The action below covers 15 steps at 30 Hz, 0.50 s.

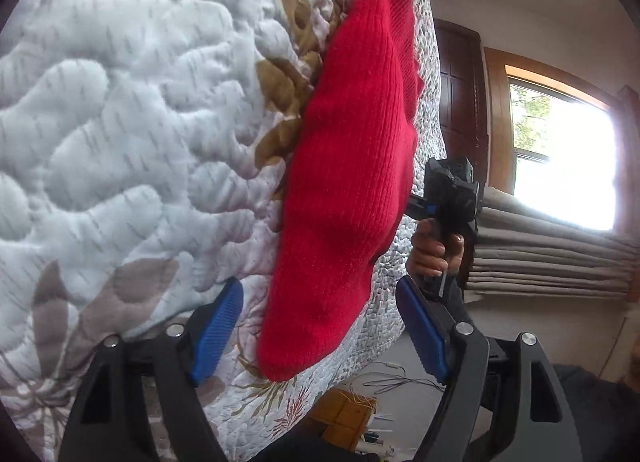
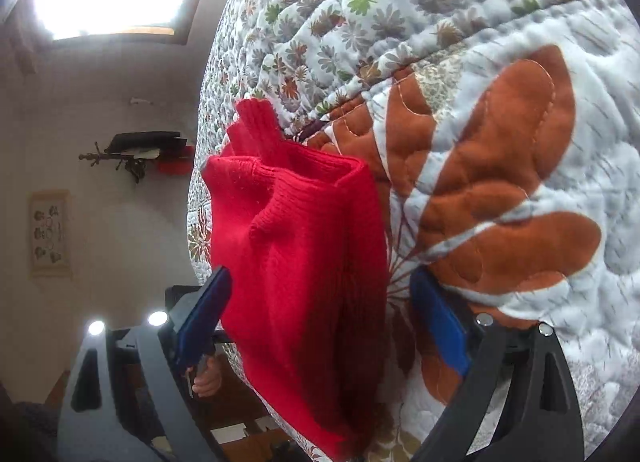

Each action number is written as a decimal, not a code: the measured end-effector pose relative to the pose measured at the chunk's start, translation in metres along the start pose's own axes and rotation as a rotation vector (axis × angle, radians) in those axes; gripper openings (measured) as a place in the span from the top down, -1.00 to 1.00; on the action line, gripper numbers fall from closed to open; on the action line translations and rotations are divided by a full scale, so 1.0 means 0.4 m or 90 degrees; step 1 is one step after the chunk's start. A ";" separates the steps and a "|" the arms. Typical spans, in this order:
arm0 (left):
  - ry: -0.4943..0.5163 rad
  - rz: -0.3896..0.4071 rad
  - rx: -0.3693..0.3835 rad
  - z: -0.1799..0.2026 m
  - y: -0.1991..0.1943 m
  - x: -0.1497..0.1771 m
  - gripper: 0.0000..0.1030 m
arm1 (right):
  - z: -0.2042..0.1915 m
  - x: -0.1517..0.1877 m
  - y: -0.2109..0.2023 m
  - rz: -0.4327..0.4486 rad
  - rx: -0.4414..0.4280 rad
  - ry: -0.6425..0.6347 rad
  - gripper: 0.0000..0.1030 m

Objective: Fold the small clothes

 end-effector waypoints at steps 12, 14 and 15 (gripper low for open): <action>0.050 -0.060 0.013 0.012 0.067 0.001 -0.52 | -0.023 -0.048 0.088 -0.022 -0.018 -0.031 -0.80; 0.049 -0.059 0.026 0.026 0.087 -0.003 -0.54 | -0.037 -0.049 0.106 -0.027 -0.021 -0.050 -0.81; 0.055 -0.059 0.030 0.040 0.101 0.001 -0.55 | -0.044 -0.046 0.112 -0.033 -0.021 -0.063 -0.81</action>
Point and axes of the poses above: each gripper's, at about its wrist camera, not at the fingertips, and y roughly the way its jaws point, z to its right, x to its underside, the point moved 3 cm from there along y, roughly the way its jaws point, and after that the axes turned 7 degrees about -x, right-handed, at the moved point
